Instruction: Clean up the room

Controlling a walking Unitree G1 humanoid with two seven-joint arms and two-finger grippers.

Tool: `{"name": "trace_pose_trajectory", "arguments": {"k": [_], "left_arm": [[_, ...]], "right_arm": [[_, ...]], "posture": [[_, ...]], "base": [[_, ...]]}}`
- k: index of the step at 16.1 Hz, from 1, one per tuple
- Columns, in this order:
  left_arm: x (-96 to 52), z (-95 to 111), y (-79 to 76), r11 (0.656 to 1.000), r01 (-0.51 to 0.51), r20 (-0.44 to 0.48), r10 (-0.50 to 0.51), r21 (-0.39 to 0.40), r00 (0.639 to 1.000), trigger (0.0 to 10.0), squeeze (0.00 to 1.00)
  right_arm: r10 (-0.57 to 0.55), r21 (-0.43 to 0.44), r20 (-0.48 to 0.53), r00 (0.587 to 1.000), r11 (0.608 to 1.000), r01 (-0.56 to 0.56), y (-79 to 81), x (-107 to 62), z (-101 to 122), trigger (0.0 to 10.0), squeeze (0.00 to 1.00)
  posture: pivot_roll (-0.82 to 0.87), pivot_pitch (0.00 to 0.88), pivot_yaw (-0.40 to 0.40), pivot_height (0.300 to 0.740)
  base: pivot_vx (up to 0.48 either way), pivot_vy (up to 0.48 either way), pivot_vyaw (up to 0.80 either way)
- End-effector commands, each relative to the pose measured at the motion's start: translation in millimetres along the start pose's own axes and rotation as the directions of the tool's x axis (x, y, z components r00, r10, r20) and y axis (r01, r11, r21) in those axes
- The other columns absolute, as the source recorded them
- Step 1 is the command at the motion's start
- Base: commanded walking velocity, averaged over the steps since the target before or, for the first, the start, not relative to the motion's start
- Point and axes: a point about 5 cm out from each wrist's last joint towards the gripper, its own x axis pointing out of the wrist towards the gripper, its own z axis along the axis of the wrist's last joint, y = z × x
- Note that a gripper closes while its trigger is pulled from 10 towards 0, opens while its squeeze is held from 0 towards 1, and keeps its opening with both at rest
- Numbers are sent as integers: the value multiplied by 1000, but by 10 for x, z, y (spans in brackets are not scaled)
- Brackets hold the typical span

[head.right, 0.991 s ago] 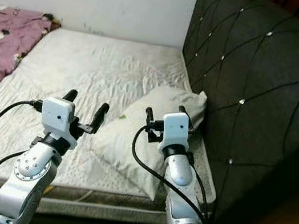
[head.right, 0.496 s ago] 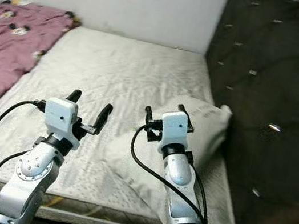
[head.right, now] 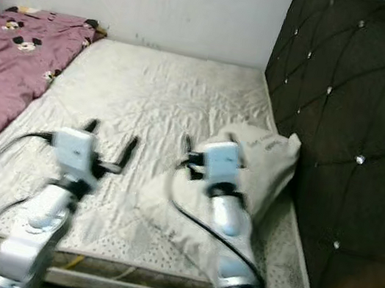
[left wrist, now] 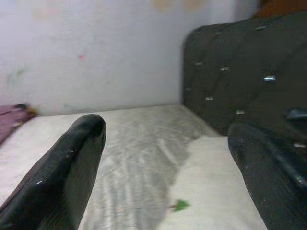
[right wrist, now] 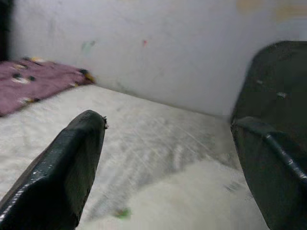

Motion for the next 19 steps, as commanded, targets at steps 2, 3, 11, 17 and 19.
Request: {"name": "trace_pose_trajectory", "arguments": {"k": [2, 3, 11, 17, 19], "left_arm": [[14, 33, 17, 1000, 2, 10, -2, 7, 1000, 10000, 0], [14, 26, 20, 1000, -5, 4, 5, 3, 1000, 10000, 0], [36, -1, 38, 999, -34, -14, 34, 31, 999, 10000, 0], [48, 5, 37, 999, -35, -12, 36, 30, 999, 10000, 0], [49, 6, 35, 999, -35, -11, 35, 30, 999, 10000, 0]], "right_arm": [[-4, 5, 10, 1000, 1000, 4, -2, 23, 26, 10000, 0], [-4, 4, 10, 1000, 1000, 4, -1, 24, 26, 10000, 0], [-12, 6, 5, 1000, 1000, 12, -10, 40, 20, 10000, 0], [-15, 7, 11, 1000, 1000, 15, -16, 47, 26, 10000, 0], [-15, 6, 11, 1000, 1000, 15, -17, 46, 24, 10000, 0]], "posture": [[-44, 0, 8, 740], [-44, 0, 8, 740], [-44, 0, 10, 740], [-45, 0, 12, 740], [-45, 0, 12, 740]], "base": [[126, 0, 0], [0, 0, 0], [0, 0, -452], [0, -228, -133], [0, -315, 0]]}}
